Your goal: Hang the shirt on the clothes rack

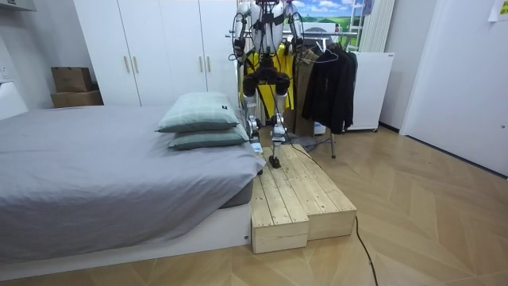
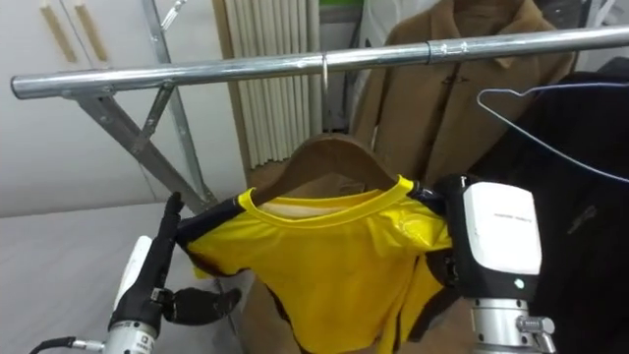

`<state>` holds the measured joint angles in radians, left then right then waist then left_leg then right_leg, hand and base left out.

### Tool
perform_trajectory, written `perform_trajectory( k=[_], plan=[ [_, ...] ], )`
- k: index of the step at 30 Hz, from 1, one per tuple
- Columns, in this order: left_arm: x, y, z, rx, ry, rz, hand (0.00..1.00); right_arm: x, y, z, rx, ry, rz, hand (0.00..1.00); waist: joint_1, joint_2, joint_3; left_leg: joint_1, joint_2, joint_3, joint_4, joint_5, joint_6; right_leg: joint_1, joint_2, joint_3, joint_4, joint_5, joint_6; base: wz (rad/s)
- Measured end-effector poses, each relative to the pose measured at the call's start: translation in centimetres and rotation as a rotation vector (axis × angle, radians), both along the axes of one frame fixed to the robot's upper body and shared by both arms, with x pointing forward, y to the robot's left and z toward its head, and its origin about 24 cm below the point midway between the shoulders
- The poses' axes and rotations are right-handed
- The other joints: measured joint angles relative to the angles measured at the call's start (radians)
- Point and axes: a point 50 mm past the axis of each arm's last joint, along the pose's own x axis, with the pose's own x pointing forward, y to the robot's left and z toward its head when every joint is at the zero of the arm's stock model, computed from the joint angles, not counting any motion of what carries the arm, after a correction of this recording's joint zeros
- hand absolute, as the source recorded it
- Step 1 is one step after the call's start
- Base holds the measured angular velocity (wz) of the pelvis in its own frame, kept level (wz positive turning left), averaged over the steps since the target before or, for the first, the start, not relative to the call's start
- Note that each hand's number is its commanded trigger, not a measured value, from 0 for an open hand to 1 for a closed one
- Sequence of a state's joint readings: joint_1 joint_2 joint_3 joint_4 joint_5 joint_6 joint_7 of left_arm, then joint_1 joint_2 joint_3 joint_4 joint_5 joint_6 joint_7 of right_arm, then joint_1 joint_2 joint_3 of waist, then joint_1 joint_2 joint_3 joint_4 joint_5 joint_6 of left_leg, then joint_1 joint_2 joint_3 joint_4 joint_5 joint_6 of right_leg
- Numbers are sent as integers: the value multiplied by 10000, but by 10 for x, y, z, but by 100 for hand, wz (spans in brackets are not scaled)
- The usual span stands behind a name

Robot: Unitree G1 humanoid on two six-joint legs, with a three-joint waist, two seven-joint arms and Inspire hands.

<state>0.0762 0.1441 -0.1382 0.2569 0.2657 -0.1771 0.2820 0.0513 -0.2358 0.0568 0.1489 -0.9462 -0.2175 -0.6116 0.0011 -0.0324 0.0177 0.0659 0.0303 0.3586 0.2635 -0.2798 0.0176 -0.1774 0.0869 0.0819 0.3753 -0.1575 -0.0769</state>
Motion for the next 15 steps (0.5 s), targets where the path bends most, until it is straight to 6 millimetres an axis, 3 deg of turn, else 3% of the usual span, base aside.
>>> perform_trajectory(
  k=[6, 11, 15],
  plan=[
    [-3, 3, -9, 127, 431, 52, 0, 0, 1, 5, -92, -207, 55, 100, -47, -51, -10, 16, -21, 127, -117, 1, 1, 52, 40, -36, -304, 27, 26, 0],
    [-4, 3, -10, 196, 450, 6, 0, 1, 7, 25, -113, -1070, 274, 100, -30, -46, -13, 74, 54, 81, -133, 1, 0, 213, 115, -15, -470, 80, -32, 0],
    [-4, 3, -10, 203, 448, -6, 0, 2, 8, 28, -47, -1215, 309, 100, -23, -38, -23, 331, 114, 18, -369, 6, -7, 481, 219, -26, -734, 156, -75, 1]
  ],
)
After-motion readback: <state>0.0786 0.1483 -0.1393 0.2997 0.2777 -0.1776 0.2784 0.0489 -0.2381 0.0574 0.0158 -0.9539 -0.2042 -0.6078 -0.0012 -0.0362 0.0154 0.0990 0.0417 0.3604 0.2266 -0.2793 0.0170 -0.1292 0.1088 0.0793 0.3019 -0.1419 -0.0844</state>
